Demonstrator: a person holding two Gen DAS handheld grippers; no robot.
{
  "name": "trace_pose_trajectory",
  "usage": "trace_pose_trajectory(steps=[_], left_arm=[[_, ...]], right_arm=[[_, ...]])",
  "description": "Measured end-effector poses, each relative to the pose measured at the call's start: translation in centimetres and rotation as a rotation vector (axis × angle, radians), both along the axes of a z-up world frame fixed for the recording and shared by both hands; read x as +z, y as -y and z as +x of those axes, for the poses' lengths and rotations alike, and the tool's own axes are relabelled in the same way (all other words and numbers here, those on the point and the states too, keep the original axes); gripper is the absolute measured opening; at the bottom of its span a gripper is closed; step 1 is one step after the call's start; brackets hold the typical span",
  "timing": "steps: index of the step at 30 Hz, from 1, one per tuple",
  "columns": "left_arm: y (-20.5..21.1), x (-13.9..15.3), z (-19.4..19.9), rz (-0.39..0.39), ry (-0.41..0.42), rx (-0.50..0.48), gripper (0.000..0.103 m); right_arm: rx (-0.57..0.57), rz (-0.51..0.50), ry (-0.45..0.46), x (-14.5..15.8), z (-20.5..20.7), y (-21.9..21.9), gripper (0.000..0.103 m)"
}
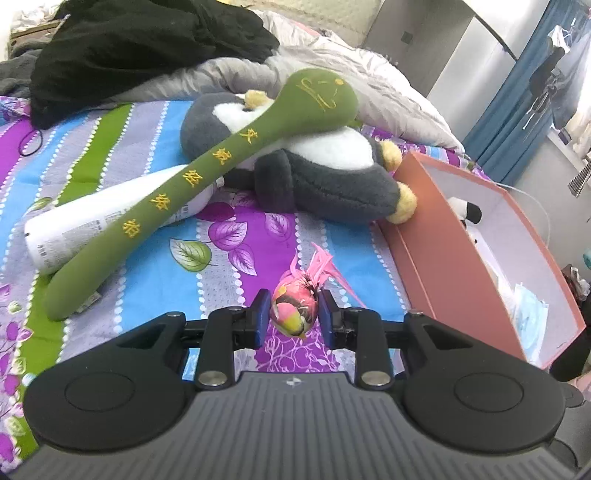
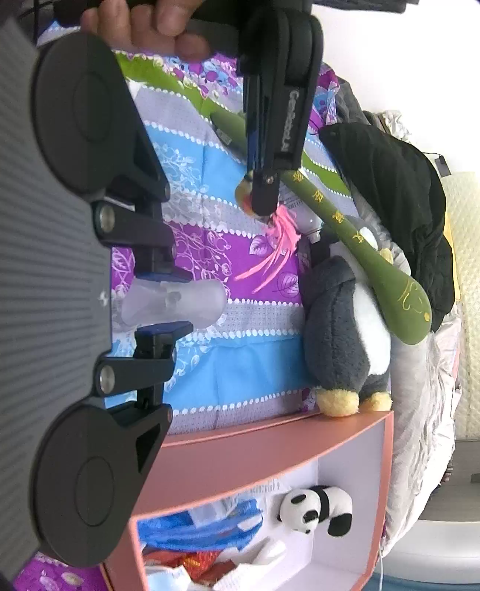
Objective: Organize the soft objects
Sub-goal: 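Lift the feathered toy with the left tool while the right tool carries the cup over the box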
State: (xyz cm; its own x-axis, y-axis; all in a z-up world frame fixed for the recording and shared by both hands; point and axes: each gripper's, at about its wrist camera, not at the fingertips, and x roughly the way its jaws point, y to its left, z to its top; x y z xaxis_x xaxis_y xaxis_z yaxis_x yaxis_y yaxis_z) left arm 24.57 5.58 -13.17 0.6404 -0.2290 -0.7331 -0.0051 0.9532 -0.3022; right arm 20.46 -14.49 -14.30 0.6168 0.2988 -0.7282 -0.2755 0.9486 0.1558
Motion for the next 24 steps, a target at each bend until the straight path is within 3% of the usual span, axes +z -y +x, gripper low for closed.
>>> trace_pose_trajectory(steps=[24], left_arm=[[-0.6, 4.2, -6.7, -0.052, -0.022, 0.001, 0.032]], right_arm=[[-0.041, 0.016, -0.034, 4.9, -3.6, -1.1, 0.026]])
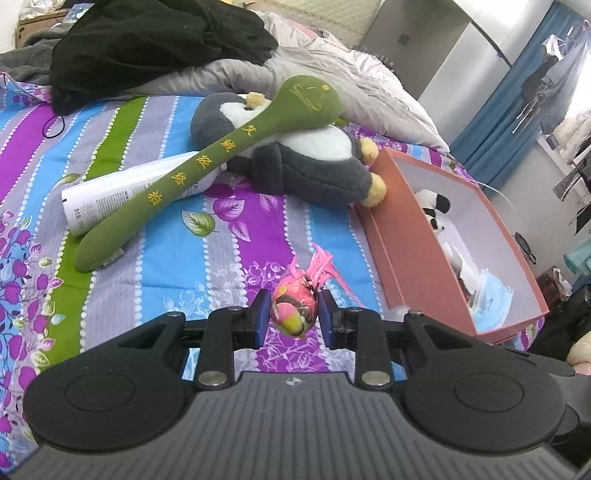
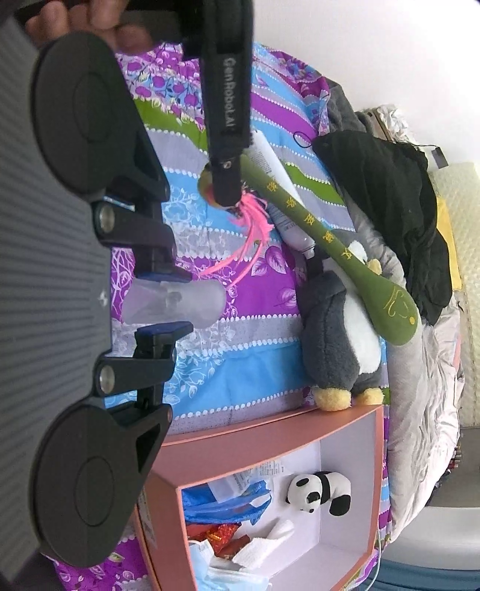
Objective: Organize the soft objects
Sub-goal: 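Lift the feathered toy with the left tool while the right tool carries the cup over the box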
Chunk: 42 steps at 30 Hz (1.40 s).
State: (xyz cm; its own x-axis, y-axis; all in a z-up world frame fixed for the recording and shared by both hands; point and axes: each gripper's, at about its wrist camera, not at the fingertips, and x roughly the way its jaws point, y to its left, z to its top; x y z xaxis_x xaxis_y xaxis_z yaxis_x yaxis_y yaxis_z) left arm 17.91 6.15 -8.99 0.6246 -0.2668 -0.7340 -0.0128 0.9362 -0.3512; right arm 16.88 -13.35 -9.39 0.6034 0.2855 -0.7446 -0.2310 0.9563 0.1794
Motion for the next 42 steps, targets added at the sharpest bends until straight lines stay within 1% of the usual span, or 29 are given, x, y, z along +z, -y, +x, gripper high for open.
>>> trace_pose_trajectory(steps=[11, 21, 29, 34, 38, 42], left_arm=[[1.3, 3.1, -3.2, -0.011, 0.048, 0.029, 0.032], [4.7, 5.9, -3.3, -0.009, 0.102, 0.012, 0.032], [8.1, 10.0, -1.9, -0.007, 0.181, -0.031, 0.032], [10.2, 12.2, 0.0, -0.017, 0.223, -0.060, 0.032], [12.4, 12.8, 2.0, -0.020, 0.226, -0.095, 0.032], [15.4, 12.3, 4.6, -0.026, 0.203, -0.139, 0.032]], right_arm=[[0.016, 0.028, 0.054, 3.5, -2.2, 1.7, 0.026], [0.012, 0.053, 0.140, 7.2, -2.2, 4.5, 0.026], [-0.026, 0.073, 0.235, 10.8, -1.4, 8.0, 0.026], [-0.054, 0.081, 0.278, 12.5, -0.5, 10.3, 0.026], [-0.085, 0.082, 0.299, 13.1, 0.5, 12.5, 0.026], [-0.134, 0.070, 0.284, 12.3, 2.2, 14.9, 0.026]])
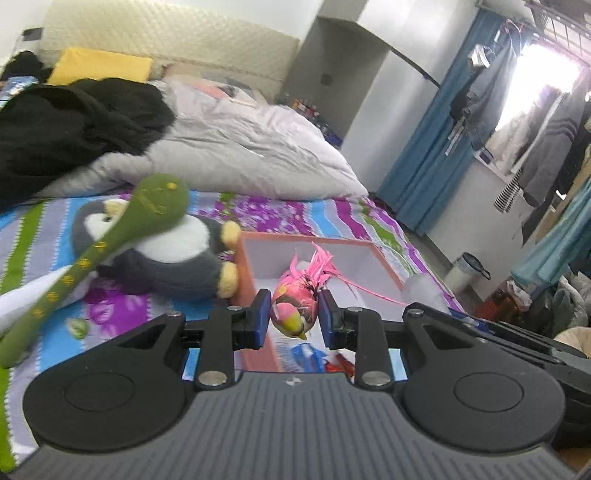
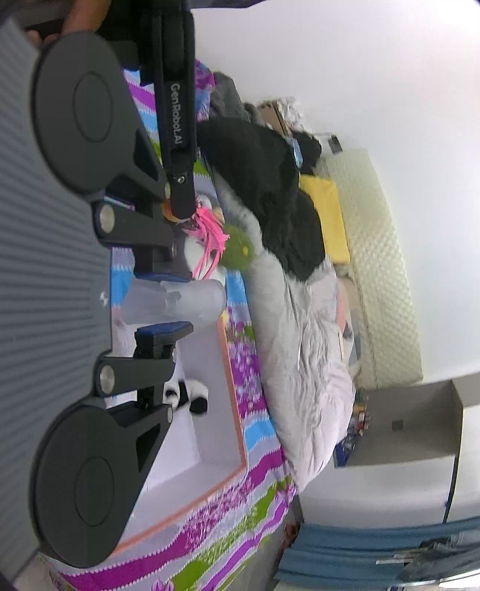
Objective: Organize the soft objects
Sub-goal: 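Lift the feathered toy with the left tool while the right tool carries the cup over the box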
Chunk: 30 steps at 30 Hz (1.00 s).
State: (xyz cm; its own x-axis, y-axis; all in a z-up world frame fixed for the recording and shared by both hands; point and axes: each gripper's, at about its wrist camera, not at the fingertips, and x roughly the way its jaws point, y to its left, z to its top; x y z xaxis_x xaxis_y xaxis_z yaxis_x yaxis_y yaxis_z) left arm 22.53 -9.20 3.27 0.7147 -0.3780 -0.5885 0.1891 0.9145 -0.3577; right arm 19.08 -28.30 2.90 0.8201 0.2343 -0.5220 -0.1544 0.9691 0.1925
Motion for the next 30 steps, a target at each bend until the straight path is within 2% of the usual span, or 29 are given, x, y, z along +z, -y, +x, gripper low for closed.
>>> trace_pose_trajectory(steps=[8, 14, 26, 28, 30], left_arm=[[6.2, -4.4, 6.8, 0.059, -0.096, -0.080, 0.032], [9.0, -8.4, 11.1, 0.100, -0.175, -0.103, 0.032], [12.4, -14.6, 17.5, 0.176, -0.279, -0.149, 0.032], [12.6, -15.2, 18.0, 0.186, -0.291, -0.155, 0.033], [12.7, -15.5, 18.2, 0.200, -0.301, -0.151, 0.034]], right_arm=[[-0.096, 0.004, -0.099, -4.0, 4.3, 5.5, 0.026], [-0.123, -0.001, -0.187, -7.9, 7.9, 8.2, 0.026], [-0.114, -0.024, -0.319, -13.9, 14.1, 10.0, 0.026], [-0.108, -0.029, -0.335, -14.5, 14.5, 10.1, 0.027], [-0.109, -0.025, -0.352, -15.0, 14.8, 10.1, 0.033]])
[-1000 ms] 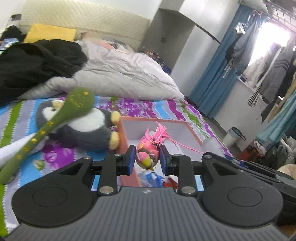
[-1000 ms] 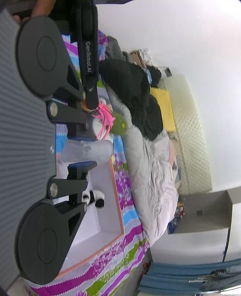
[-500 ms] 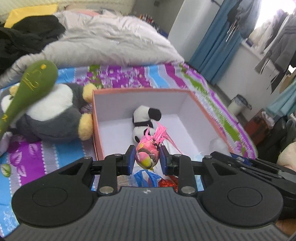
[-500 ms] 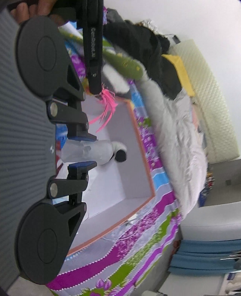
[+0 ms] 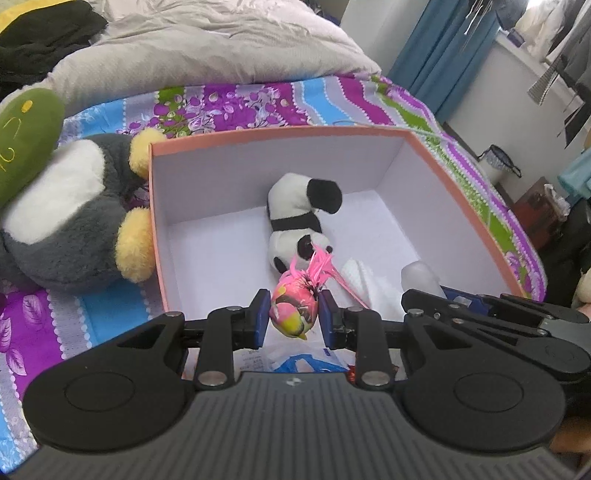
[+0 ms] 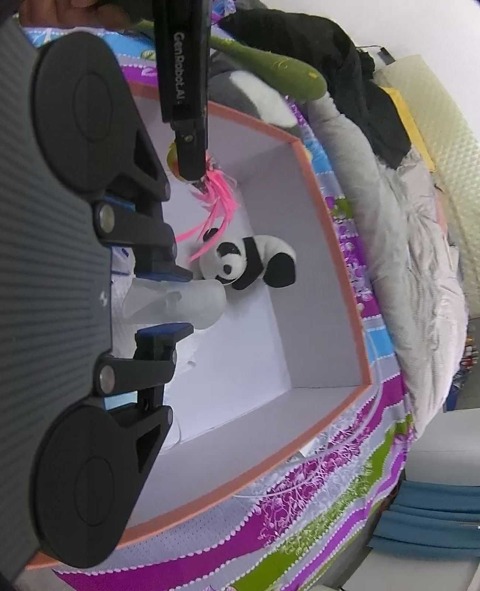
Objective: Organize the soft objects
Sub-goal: 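Lift the feathered toy with the left tool while the right tool carries the cup over the box, then open both tools over the pink box to drop the toy and cup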
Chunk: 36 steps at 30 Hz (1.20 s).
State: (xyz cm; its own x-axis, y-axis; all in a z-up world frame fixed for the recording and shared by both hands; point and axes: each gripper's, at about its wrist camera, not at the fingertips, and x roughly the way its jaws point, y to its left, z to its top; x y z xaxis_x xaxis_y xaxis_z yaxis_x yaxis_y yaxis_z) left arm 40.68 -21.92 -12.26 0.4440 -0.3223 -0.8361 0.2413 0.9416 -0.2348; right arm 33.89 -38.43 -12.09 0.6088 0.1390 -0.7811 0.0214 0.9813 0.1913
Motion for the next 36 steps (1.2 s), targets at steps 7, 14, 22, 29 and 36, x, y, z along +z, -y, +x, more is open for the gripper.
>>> trace_pose_trajectory(steps=[7, 14, 22, 29, 36], left_arm=[[-0.2, 0.6, -0.7, 0.041, 0.005, -0.023, 0.045], [-1.1, 4.2, -3.4, 0.016, 0.062, -0.025, 0.045], [-2.7, 9.9, -8.5, -0.008, 0.161, -0.043, 0.045], [-4.1, 15.2, -13.8, -0.039, 0.263, -0.058, 0.045], [-5.7, 19.5, -19.6, -0.076, 0.353, -0.066, 0.045]], right_arm=[[-0.028, 0.010, -0.015, -0.1, -0.5, 0.1, 0.047], [-0.037, 0.013, 0.048, 3.1, -3.2, -0.3, 0.047], [-0.054, 0.012, 0.158, 8.5, -8.0, -1.3, 0.047], [-0.056, -0.004, 0.255, 12.8, -12.9, -2.7, 0.047], [-0.051, -0.030, 0.336, 16.2, -18.0, -4.4, 0.047]])
